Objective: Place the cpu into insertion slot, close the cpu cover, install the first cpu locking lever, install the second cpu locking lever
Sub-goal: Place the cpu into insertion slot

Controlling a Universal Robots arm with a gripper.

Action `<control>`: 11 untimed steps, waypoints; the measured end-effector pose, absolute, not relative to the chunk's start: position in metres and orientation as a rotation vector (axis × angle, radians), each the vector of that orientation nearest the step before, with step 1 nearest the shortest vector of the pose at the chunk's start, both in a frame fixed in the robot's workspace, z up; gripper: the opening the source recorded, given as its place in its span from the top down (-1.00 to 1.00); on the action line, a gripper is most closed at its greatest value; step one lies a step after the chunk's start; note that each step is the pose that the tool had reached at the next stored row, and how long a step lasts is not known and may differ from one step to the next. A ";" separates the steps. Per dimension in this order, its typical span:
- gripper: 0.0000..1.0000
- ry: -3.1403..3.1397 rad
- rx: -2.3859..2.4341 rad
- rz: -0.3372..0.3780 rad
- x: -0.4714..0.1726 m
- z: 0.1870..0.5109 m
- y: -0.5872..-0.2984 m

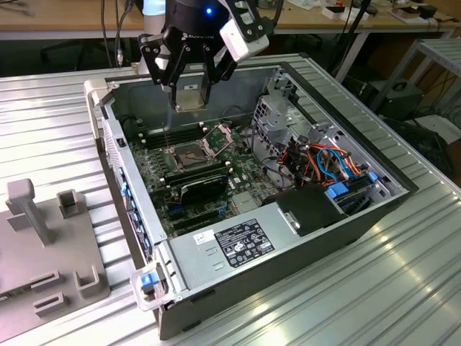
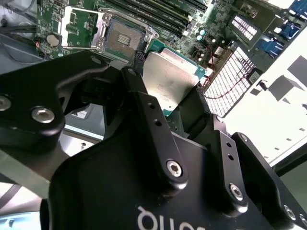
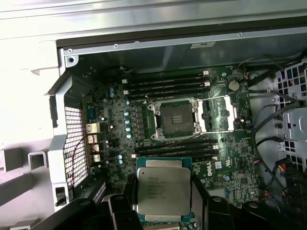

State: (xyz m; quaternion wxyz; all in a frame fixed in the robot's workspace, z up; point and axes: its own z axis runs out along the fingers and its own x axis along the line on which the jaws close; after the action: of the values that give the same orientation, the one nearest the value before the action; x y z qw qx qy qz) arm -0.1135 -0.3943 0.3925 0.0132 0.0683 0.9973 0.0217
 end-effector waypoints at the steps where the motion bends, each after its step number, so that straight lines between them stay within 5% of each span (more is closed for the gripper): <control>1: -0.09 3.106 0.230 0.067 -0.114 0.392 -0.394; 11: -0.09 3.104 0.245 0.067 -0.114 0.392 -0.387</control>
State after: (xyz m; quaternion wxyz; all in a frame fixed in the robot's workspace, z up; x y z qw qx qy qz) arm -0.1135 -0.3870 0.3923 0.0134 0.0786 0.9966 0.0215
